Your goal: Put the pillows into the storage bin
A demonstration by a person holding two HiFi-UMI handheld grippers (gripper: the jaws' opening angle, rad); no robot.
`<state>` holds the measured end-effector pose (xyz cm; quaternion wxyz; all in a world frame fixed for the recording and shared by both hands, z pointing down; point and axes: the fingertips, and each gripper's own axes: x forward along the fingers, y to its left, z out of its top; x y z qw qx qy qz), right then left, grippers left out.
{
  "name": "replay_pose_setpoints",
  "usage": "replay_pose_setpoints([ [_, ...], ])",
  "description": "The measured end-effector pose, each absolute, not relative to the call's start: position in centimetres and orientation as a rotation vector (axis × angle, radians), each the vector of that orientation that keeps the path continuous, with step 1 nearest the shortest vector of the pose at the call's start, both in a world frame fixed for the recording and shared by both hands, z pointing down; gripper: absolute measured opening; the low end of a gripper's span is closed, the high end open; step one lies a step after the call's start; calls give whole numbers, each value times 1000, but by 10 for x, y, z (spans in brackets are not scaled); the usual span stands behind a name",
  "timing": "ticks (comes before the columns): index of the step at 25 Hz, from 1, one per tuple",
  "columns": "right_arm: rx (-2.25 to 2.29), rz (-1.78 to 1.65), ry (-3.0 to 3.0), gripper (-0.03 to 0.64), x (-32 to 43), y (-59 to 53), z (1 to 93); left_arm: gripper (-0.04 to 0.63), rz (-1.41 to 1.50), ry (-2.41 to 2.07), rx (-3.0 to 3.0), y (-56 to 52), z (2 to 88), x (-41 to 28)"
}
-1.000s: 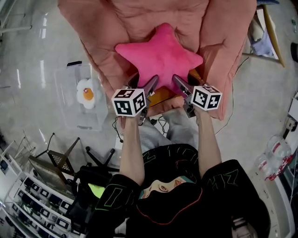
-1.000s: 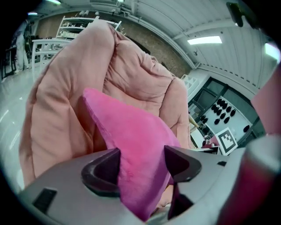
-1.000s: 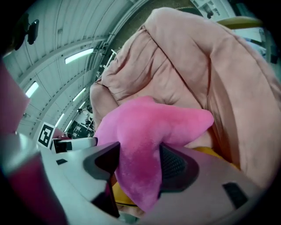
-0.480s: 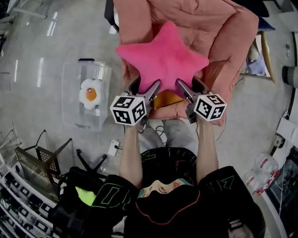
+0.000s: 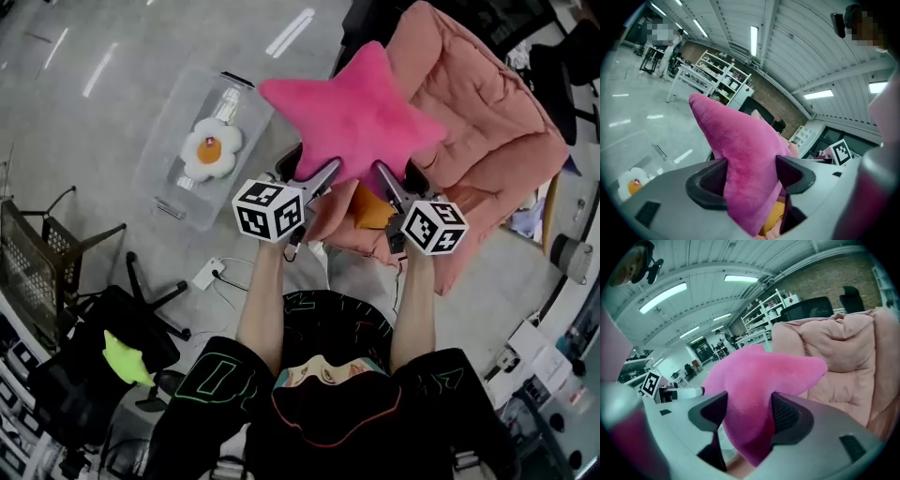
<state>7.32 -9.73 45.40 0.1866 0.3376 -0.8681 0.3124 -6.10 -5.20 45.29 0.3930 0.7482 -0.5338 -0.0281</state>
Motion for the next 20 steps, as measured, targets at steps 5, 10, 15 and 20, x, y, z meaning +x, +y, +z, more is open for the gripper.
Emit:
replay_pose_setpoints([
  [5, 721, 830, -2453, 298, -44, -87, 475, 324, -164, -1492, 1739, -18, 476, -169],
  [10, 445, 803, -2429, 299, -155, -51, 517, 328, -233, -1650, 1518, 43, 515, -263],
  [15, 202, 766, -2380, 302, -245, -18, 551, 330, -307, -1776, 1309, 95, 546, -333],
  [20, 23, 744, -2335, 304, -307, 8, 583, 331, -358, -1861, 1146, 131, 575, -379],
])
